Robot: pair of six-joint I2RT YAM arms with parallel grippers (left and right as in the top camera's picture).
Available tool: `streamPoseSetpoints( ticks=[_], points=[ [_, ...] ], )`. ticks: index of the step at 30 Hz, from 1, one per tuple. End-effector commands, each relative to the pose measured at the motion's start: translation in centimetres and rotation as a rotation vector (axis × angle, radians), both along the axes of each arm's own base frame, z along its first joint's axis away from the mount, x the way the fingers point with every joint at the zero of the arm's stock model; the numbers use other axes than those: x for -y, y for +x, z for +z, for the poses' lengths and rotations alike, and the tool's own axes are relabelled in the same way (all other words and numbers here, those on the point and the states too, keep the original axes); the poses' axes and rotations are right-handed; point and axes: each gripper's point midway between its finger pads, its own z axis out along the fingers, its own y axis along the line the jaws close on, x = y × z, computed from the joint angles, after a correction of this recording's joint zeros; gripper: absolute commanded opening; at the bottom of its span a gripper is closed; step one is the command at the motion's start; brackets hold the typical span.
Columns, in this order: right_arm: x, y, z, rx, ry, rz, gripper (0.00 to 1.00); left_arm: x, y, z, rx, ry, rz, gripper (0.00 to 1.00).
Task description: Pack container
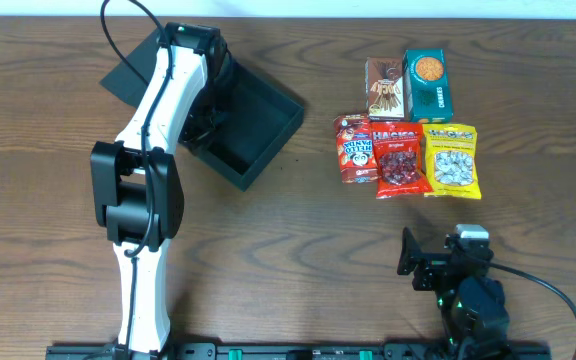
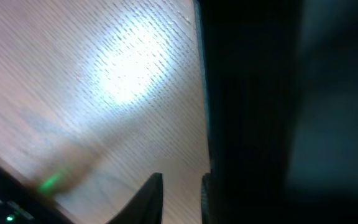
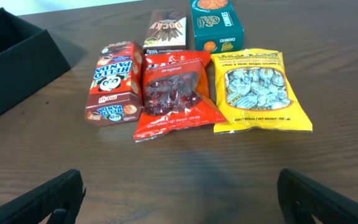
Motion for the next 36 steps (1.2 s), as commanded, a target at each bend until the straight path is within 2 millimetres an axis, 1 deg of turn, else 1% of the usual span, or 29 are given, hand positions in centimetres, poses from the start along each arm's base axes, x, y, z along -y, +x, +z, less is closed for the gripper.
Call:
streamPoseSetpoints(
  ticks=[1,2,5,6,8,10,13,18,21,24,26,27,29,33,36],
  points=[
    [0.1,0.0,-0.3,-0.004,-0.011,-0.001,0.99,1.8,0.1,0.1,0.000,-0.094,0.011,0.20],
    [0.1,0.0,-0.3,-0.004,-0.011,-0.001,0.99,2.1,0.1,0.1,0.001,-0.111,0.024,0.23],
    [0.1,0.0,-0.3,-0.004,-0.011,-0.001,0.99,2.9,0.3,0.1,0.007,-0.144,0.092,0.38],
    [0.1,0.0,-0.3,-0.004,-0.011,-0.001,0.99,3.1,0.3,0.0,0.008,-0.149,0.116,0.41],
    [0.1,0.0,-0.3,-0.004,-0.011,-0.001,0.99,3.6,0.6,0.0,0.020,-0.171,0.136,0.42],
    [0.1,0.0,-0.3,-0.004,-0.011,-0.001,0.99,4.5,1.1,0.0,0.032,-0.221,0.147,0.41],
    [0.1,0.0,-0.3,-0.004,-0.011,-0.001,0.99,5.5,1.5,0.1,0.041,-0.281,0.156,0.34],
    [0.1,0.0,-0.3,-0.004,-0.011,-0.001,0.99,6.5,1.0,0.5,0.014,-0.337,0.168,0.26],
    [0.1,0.0,-0.3,-0.004,-0.011,-0.001,0.99,6.6,0.9,1.0,0.019,-0.341,0.165,0.17],
    [0.1,0.0,-0.3,-0.004,-0.011,-0.001,0.99,6.5,1.0,1.7,0.038,-0.337,0.179,0.15],
    [0.1,0.0,-0.3,-0.004,-0.011,-0.001,0.99,6.1,1.2,2.0,0.063,-0.308,0.190,0.20],
    [0.1,0.0,-0.3,-0.004,-0.011,-0.001,0.99,5.8,1.4,1.9,0.076,-0.284,0.193,0.29],
    [0.1,0.0,-0.3,-0.004,-0.011,-0.001,0.99,5.5,1.6,1.7,0.087,-0.257,0.200,0.37],
    [0.1,0.0,-0.3,-0.004,-0.011,-0.001,0.99,6.0,2.3,1.3,0.109,-0.258,0.218,0.40],
    [0.1,0.0,-0.3,-0.004,-0.011,-0.001,0.99,6.2,2.8,1.2,0.134,-0.249,0.237,0.41]
  ],
)
